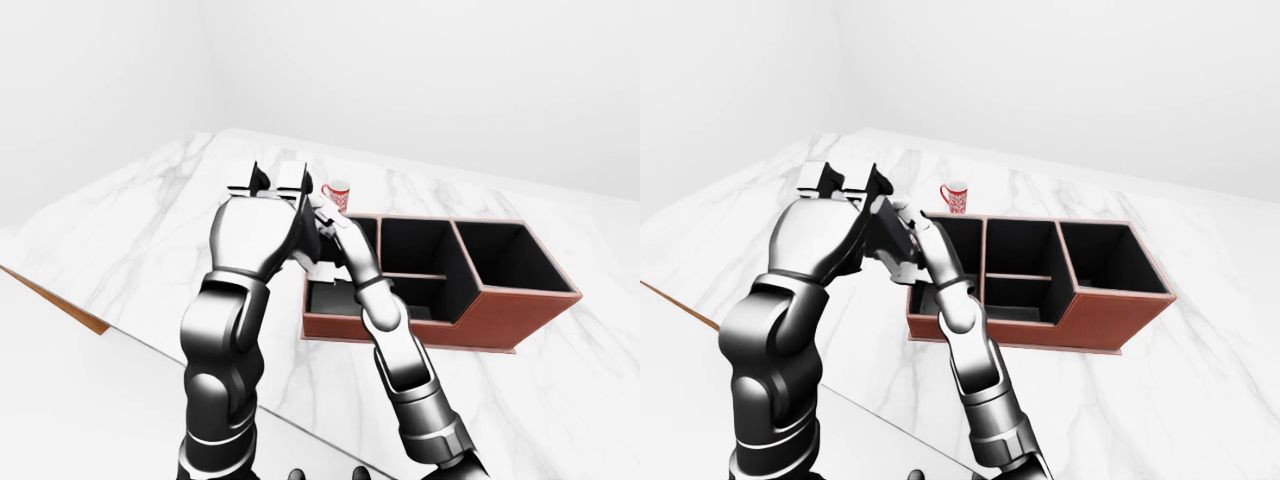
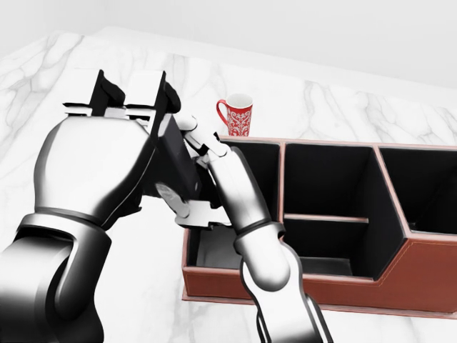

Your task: Pick up the book and place it in the right compartment of the caddy.

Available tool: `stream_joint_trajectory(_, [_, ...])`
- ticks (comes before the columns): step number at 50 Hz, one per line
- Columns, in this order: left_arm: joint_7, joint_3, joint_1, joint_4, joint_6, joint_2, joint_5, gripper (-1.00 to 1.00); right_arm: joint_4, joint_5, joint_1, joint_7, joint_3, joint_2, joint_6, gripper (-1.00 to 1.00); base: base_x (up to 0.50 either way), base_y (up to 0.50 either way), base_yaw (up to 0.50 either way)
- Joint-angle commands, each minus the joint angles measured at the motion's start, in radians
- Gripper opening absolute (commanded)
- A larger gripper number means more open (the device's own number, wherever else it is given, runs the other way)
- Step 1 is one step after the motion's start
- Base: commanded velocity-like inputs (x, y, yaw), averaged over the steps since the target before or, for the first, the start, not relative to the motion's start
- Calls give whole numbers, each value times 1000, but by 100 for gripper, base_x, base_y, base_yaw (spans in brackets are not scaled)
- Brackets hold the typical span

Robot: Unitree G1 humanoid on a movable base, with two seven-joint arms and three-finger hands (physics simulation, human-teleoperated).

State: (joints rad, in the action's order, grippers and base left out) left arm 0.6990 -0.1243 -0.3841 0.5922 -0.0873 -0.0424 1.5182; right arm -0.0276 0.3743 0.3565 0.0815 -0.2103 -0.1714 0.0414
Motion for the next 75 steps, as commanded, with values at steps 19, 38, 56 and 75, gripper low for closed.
stream_joint_trajectory(19, [-1,11,-16,26,0,-7,6,-100,-11,-16,-9,51,-15,0,10,-100,0,0,0])
stream_joint_trajectory(38, [-1,16,-37,42,0,-10,16,100,1,-26,-4,46,-1,11,-5,-100,0,0,0])
stream_joint_trajectory(56, [-1,23,-23,74,0,-4,-1,100,14,-57,43,39,57,49,2,-100,0,0,0])
stream_joint_trajectory(75, [-1,83,-70,89,0,49,-50,100,-14,-116,125,38,155,142,46,-100,0,0,0])
